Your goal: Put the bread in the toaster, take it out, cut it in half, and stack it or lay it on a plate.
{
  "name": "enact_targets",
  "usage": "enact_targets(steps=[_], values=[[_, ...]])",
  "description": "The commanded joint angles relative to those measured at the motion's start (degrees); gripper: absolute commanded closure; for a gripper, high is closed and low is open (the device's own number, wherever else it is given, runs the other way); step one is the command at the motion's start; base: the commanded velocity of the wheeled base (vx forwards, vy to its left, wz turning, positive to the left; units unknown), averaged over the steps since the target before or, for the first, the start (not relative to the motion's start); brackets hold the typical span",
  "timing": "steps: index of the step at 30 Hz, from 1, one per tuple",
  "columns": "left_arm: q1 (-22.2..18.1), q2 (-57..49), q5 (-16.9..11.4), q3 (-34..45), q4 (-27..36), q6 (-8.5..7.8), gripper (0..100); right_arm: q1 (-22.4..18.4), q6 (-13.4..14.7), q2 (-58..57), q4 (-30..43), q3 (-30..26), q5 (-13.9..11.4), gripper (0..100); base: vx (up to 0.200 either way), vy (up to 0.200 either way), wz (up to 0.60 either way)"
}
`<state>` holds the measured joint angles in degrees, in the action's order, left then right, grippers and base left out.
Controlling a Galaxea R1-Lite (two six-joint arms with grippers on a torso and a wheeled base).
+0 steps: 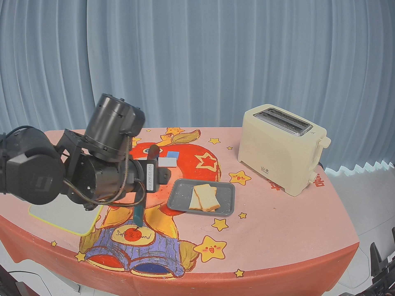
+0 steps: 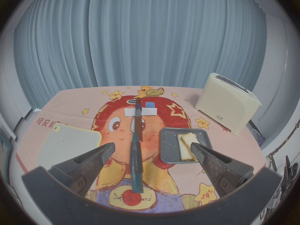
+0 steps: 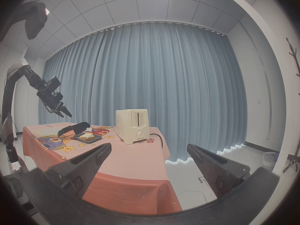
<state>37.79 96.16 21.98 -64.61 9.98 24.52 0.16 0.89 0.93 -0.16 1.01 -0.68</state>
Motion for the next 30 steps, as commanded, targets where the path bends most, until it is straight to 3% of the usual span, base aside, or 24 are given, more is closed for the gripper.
enact_targets(steps=[1, 5, 7, 13, 14, 15, 17, 22, 26, 30], values=[[-4.1, -3.9, -0.2, 1.5, -0.1, -0.96, 0, 0.0, 0.0, -0.9, 0.0, -1.0, 0.0, 0, 0.000, 0.000, 0.00], [-7.1, -6.1, -0.4, 3.7, -2.2, -1.14, 0, 0.0, 0.0, -0.9, 0.0, -1.0, 0.0, 0, 0.000, 0.000, 0.00], [-9.1, -7.3, -0.5, 5.6, -4.6, -2.10, 0, 0.0, 0.0, -0.9, 0.0, -1.0, 0.0, 0, 0.000, 0.000, 0.00], [-16.3, -12.2, -2.1, 15.4, -17.3, -10.10, 0, 0.0, 0.0, -0.9, 0.0, -1.0, 0.0, 0, 0.000, 0.000, 0.00], [-16.3, -12.2, -2.1, 15.4, -17.3, -10.10, 0, 0.0, 0.0, -0.9, 0.0, -1.0, 0.0, 0, 0.000, 0.000, 0.00], [-19.2, -12.8, -3.8, 19.3, -23.8, -12.03, 0, 0.0, 0.0, -0.9, 0.0, -1.0, 0.0, 0, 0.000, 0.000, 0.00], [-22.2, -12.8, -5.5, 23.0, -29.8, -14.50, 0, 0.0, 0.0, -0.9, 0.0, -1.0, 0.0, 0, 0.000, 0.000, 0.00], [-28.9, -13.0, -8.2, 28.8, -40.5, -20.65, 0, 0.0, 0.0, -0.9, 0.0, -1.0, 0.0, 0, 0.000, 0.000, 0.00], [-31.6, -14.0, -10.6, 30.1, -44.3, -22.14, 0, 0.0, 0.0, -0.9, 0.0, -1.0, 0.0, 0, 0.000, 0.000, 0.00], [-34.0, -16.6, -12.8, 30.3, -44.4, -22.14, 0, 0.0, 0.0, -0.9, 0.0, -1.0, 0.0, 0, 0.000, 0.000, 0.00]])
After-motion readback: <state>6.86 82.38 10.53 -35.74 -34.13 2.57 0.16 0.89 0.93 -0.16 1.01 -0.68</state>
